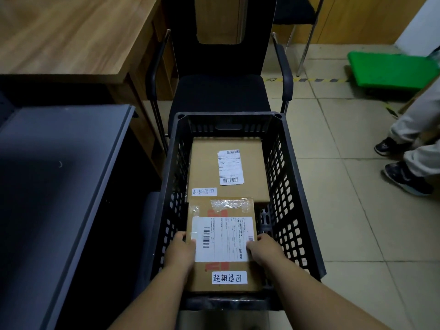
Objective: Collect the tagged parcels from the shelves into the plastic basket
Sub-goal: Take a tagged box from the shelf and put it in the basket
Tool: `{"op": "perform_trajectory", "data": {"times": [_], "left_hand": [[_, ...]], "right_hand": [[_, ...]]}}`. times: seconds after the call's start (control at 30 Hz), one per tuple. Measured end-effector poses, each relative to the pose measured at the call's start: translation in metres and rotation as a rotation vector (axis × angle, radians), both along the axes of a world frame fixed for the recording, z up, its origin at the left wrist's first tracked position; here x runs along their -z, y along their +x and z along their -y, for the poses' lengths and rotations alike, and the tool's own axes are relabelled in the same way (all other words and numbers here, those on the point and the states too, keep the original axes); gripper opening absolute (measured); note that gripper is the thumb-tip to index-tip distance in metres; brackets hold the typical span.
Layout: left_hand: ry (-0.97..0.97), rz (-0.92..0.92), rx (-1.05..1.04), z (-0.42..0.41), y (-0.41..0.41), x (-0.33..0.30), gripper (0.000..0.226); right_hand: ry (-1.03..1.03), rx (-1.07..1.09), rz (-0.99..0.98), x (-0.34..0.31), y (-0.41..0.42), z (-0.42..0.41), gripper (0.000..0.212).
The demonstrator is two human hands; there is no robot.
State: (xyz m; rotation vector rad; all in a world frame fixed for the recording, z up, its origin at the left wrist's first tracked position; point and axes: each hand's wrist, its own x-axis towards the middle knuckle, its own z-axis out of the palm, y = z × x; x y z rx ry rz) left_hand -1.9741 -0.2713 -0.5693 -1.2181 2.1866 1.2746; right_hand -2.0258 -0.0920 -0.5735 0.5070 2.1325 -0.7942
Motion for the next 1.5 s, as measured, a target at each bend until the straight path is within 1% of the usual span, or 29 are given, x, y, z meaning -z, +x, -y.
{"op": "perform_trajectory", "data": {"times": [0.3, 0.57, 0.87, 0.93, 1.13, 1.3, 1.43, 1.5], "left_hand": [[-0.016, 0.116, -0.016, 0.009, -0.015, 0.036, 0.025], [-0.05, 0.181, 0.02, 0.015, -0.022, 0.058, 0.026], [-0.048, 0.234, 0.028, 0.017, -0.028, 0.074, 0.026], [-0.06, 0.243, 0.031, 0.017, -0.029, 0.077, 0.027], [-0.118, 0.253, 0.002, 0.015, -0.031, 0.084, 0.028], [-0.17, 0.29, 0.022, 0.012, -0.034, 0.084, 0.029], [-0.176, 0.306, 0.046, 0.014, -0.034, 0.085, 0.029], [-0.161, 0.302, 0.059, 0.015, -0.034, 0.085, 0.03]], "right_hand": [[0.041, -0.021, 0.053, 0.038, -0.009, 0.009, 0.033], [0.069, -0.068, 0.081, 0.061, -0.017, 0.01, 0.031], [0.098, -0.077, 0.114, 0.08, -0.017, 0.014, 0.038], [0.084, -0.053, 0.118, 0.083, -0.017, 0.014, 0.037], [0.074, -0.075, 0.116, 0.089, -0.022, 0.018, 0.032], [0.079, -0.072, 0.118, 0.091, -0.025, 0.018, 0.03], [0.063, -0.035, 0.108, 0.09, -0.024, 0.018, 0.028], [0.065, -0.053, 0.092, 0.087, -0.022, 0.018, 0.029]]}}
